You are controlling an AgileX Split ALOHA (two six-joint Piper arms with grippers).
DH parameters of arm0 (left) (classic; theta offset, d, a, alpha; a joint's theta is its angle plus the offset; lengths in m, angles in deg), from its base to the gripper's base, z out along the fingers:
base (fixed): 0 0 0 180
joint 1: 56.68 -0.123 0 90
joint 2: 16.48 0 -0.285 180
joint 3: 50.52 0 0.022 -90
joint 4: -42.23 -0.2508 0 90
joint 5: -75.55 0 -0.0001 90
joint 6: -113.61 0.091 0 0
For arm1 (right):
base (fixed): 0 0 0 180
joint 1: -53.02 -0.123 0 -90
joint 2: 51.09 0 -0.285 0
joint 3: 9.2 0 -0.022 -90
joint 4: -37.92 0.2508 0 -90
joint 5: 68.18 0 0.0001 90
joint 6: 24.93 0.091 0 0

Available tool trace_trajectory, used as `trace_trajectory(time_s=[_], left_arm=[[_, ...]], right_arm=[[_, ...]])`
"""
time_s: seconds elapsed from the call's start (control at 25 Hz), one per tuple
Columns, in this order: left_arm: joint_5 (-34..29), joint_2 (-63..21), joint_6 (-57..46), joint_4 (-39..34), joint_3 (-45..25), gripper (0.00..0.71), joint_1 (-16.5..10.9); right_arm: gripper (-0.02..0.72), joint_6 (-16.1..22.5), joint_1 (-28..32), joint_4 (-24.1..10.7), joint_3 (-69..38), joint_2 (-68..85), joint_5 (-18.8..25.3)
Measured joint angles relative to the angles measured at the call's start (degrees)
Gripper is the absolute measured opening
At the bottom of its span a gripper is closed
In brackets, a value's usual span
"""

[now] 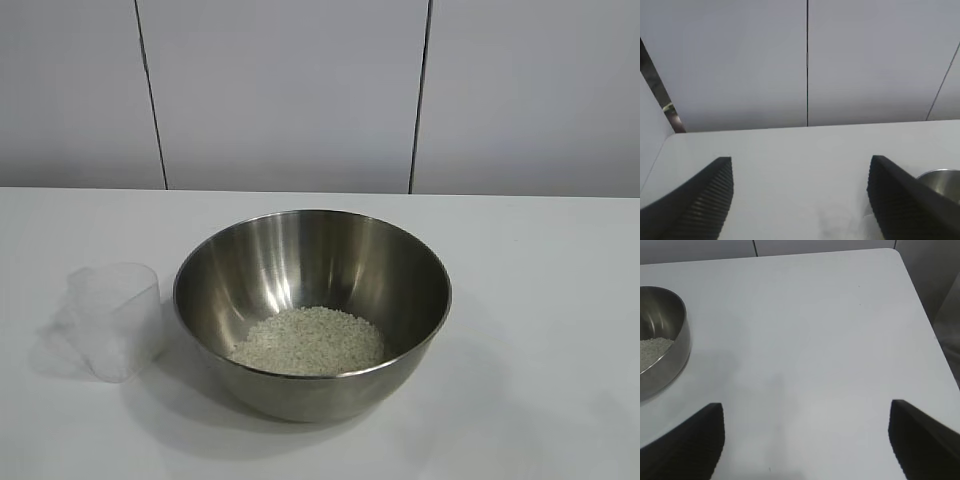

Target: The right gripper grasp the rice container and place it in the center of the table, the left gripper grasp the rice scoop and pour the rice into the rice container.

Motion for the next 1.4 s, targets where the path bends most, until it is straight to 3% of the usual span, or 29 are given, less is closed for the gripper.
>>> trace_trajectory(time_s=[0.16,0.4,0.56,0.8,1.4], left_arm=[[-4.61,-9.50,-8.47,-6.22,-8.35,0.541,3.67],[-14.16,-21.08,-14.13,-14.19,-14.49,0.541,3.96],[-19.60,-22.49,-14.36,-15.68,-15.22,0.541,3.96],[-20.51,-22.55,-16.04,-15.68,-19.87,0.541,3.96],[-13.52,-23.44,-18.53,-15.68,-22.67,0.541,3.96]], right_arm=[[0.610,0.00,0.00,0.00,0.00,0.00,0.00],[0.610,0.00,0.00,0.00,0.00,0.00,0.00],[0.610,0.00,0.00,0.00,0.00,0.00,0.00],[0.610,0.00,0.00,0.00,0.00,0.00,0.00],[0.610,0.00,0.00,0.12,0.00,0.00,0.00]])
